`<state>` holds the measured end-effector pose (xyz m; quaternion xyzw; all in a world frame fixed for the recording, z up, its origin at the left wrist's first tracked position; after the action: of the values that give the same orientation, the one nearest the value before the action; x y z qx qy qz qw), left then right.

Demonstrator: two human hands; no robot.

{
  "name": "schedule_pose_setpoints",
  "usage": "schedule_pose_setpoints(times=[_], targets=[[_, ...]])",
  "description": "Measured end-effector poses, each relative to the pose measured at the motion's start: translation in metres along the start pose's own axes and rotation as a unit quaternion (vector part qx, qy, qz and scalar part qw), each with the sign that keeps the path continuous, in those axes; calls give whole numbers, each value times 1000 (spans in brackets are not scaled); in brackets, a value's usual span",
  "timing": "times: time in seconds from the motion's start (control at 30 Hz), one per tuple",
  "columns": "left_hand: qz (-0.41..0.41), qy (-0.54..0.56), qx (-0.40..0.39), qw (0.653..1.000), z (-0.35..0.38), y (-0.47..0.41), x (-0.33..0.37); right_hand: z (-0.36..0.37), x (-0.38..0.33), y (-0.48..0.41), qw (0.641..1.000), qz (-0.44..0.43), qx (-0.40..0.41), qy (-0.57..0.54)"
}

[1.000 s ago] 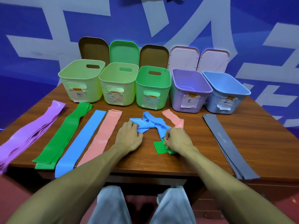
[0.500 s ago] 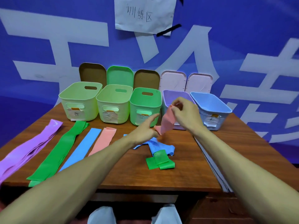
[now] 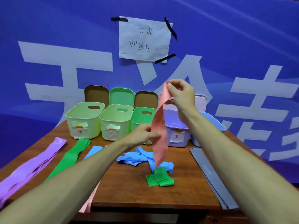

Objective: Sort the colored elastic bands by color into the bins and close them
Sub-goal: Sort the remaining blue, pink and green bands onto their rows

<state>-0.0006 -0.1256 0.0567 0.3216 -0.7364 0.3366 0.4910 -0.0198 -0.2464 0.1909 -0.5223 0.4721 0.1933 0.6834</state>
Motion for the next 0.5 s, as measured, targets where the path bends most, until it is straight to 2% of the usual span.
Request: schedule_pose_setpoints(times=[0.13,0.27,0.33,0.43,0.5], targets=[[-16,3,21,1000,-26,31,-16,22,14,7,997,58,2,-42],[-57,176,-59,981,-43,61,-37,63,35,24,979,163,-71,-102],[-64,216,-54,973,-59,65,-45,84,40,31,967,193,-124,-113],[-44,148,27,988,-87,61,-45,111,35,42,955,175,-220,-90],[-21,89,29,995,-88,61,-35,124,26,47,948,146,-271,-86]])
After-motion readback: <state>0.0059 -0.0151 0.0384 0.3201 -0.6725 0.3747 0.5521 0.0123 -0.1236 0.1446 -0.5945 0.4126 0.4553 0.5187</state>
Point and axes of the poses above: each hand's wrist, its own y-axis away from the middle knuckle, its own z-axis out of the palm, x = y × z, the point moved 8 cm from there along -y, towards the middle knuckle, and after that the axes turned 1 degree about x, right-handed, at the moved point
